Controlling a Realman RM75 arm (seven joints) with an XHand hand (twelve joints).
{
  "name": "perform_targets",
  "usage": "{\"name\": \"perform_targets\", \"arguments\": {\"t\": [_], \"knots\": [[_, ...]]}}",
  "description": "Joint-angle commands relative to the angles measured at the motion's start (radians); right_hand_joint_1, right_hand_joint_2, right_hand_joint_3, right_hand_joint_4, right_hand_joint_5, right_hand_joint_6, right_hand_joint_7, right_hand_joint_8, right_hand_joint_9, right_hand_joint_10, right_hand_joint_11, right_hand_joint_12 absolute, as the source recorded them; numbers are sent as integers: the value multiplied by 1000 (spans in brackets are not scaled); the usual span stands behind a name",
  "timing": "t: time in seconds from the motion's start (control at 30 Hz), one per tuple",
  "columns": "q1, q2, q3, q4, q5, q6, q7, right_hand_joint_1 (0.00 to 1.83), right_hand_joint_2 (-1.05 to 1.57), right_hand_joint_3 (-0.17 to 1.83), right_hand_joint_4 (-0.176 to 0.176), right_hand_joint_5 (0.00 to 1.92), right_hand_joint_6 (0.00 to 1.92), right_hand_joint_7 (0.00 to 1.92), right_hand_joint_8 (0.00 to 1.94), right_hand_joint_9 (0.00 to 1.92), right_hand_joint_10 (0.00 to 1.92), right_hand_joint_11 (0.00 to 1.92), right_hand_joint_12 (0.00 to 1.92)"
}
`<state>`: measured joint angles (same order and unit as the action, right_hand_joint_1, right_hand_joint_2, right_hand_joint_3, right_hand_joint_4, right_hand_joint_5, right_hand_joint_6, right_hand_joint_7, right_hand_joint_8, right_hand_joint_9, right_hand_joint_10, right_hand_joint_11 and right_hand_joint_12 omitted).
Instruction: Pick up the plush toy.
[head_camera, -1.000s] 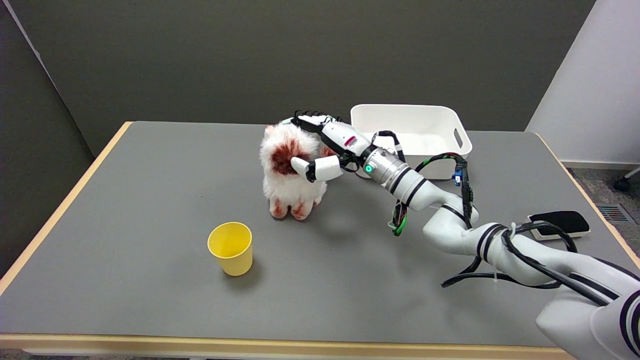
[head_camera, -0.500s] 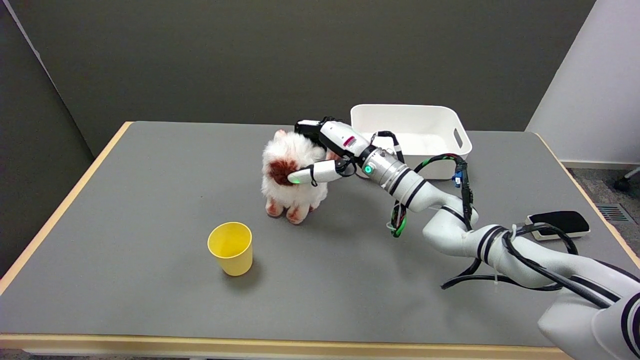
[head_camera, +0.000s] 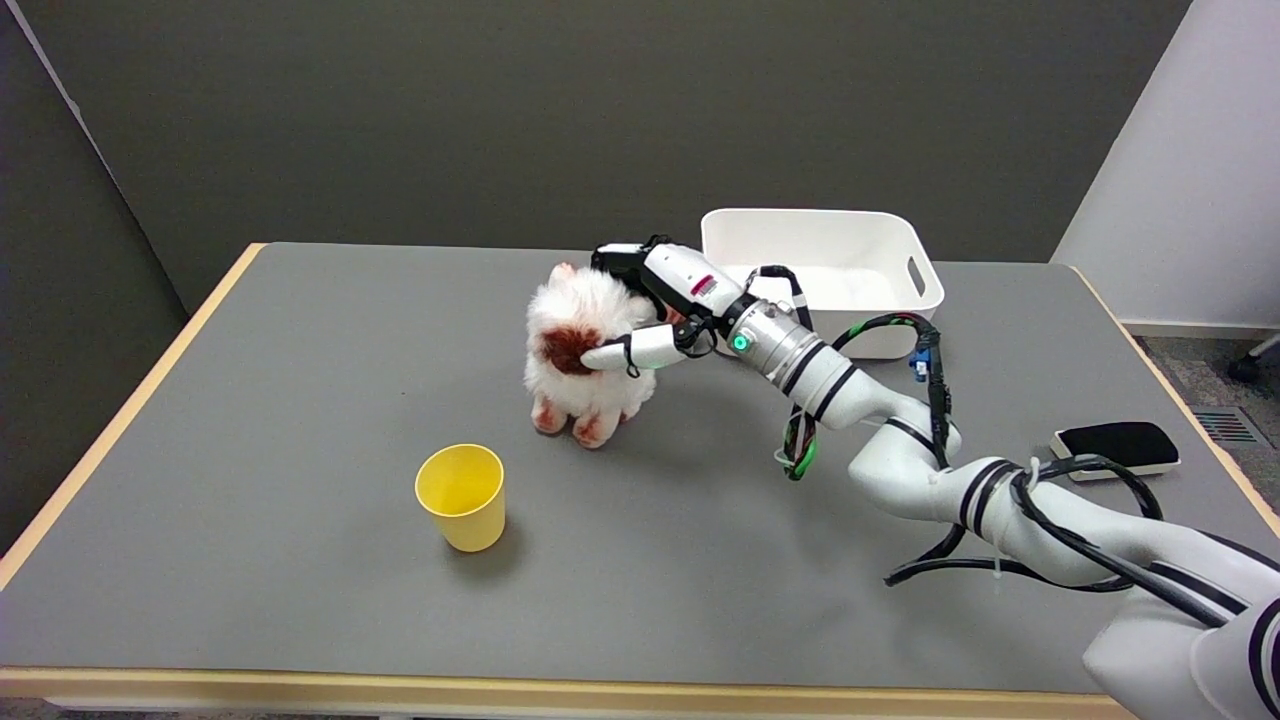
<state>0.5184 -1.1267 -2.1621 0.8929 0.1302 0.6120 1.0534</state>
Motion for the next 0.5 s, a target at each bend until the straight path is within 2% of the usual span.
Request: {"name": "perform_targets", "arguments": {"t": [0.03,0.33,0.5], "knots": [[-3,15,111,83,-7,22,-6,1365,875,676,-170,646,1558,893,1258,874,1543,1063,1921],[-8,86,358,253,34,27,-106,1356,891,661,-143,652,1548,866,1289,860,1569,1048,1921],[-25,140,423,271,186,41,-117,1351,910,636,-135,643,1549,847,1307,853,1572,1033,1921]]}}
